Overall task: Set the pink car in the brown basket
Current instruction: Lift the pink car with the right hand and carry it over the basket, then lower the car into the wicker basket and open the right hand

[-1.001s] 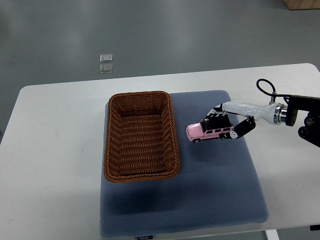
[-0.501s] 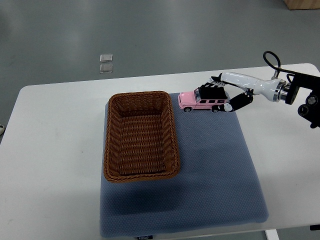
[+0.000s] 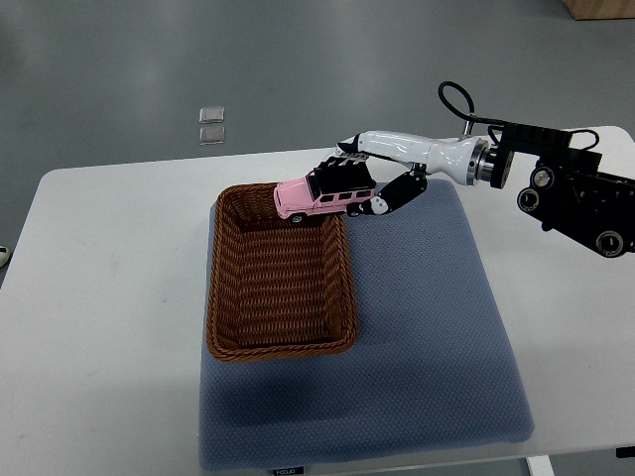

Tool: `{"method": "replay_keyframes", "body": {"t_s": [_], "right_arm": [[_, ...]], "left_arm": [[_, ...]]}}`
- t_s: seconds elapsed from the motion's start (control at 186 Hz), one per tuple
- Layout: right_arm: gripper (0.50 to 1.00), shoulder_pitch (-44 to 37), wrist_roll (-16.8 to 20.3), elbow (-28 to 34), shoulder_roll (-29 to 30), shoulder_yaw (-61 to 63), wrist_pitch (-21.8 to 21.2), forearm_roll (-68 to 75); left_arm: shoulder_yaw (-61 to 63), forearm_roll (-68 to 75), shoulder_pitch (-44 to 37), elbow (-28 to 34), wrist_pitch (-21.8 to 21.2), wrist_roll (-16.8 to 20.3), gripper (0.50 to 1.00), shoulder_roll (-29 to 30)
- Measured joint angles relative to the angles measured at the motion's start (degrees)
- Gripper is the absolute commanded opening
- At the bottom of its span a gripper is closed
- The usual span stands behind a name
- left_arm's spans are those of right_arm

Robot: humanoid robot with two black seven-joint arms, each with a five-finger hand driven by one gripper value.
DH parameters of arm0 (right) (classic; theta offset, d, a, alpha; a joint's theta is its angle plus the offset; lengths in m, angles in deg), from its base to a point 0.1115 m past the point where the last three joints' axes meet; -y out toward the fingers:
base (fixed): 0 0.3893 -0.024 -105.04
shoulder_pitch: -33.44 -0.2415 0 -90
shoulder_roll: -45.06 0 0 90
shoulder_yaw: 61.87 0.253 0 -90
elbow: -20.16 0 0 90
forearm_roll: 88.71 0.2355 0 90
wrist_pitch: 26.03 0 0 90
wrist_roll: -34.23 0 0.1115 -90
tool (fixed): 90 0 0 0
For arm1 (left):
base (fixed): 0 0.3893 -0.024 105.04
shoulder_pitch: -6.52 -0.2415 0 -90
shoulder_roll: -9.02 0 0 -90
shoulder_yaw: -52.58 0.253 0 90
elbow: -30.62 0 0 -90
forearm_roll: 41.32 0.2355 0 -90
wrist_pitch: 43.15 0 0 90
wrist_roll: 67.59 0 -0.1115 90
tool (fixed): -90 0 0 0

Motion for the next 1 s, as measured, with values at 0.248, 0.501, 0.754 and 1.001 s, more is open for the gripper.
{"method": "replay_keyframes", "body": {"t_s": [0.248,0.501,0.754,1.001], "right_arm": [[0.500,-0.8,0.0,-3.4,5.7,-3.2,0.6,-0.6],[0.500,-1.7,0.0,-11.2,12.5,-6.8,0.9,-0.6],[0.500,-1.6,0.7,-14.1,16.7,-7.1,1.6,-0.6],[0.651,-1.2,0.9,-15.9,17.8,-9.4,1.7,-0.6]], "left_arm": [[0.0,0.0,0.0,0.0,0.0,0.0,1.000,0.0],[0.0,0.0,0.0,0.0,0.0,0.0,1.000,0.0],[0.0,0.0,0.0,0.0,0.0,0.0,1.000,0.0],[0.0,0.0,0.0,0.0,0.0,0.0,1.000,0.0]]}}
